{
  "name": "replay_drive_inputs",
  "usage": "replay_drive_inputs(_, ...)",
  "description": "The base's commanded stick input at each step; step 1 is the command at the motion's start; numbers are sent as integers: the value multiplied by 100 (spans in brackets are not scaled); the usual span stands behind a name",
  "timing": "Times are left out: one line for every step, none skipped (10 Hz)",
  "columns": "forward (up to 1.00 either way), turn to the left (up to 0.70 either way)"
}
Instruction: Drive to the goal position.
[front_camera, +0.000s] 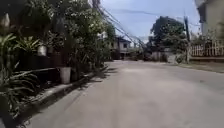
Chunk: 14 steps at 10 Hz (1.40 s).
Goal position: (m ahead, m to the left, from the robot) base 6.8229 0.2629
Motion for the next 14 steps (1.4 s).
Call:
replay_drive_inputs(100,0)
replay_drive_inputs(100,0)
replay_drive_inputs(100,0)
replay_drive_inputs(100,-2)
replay_drive_inputs(100,-2)
replay_drive_inputs(100,-2)
replay_drive_inputs(100,-2)
replay_drive_inputs(100,-2)
replay_drive_inputs(100,-2)
replay_drive_inputs(100,-2)
replay_drive_inputs(100,-2)
replay_drive_inputs(100,-2)
replay_drive_inputs(100,-2)
replay_drive_inputs(100,-2)
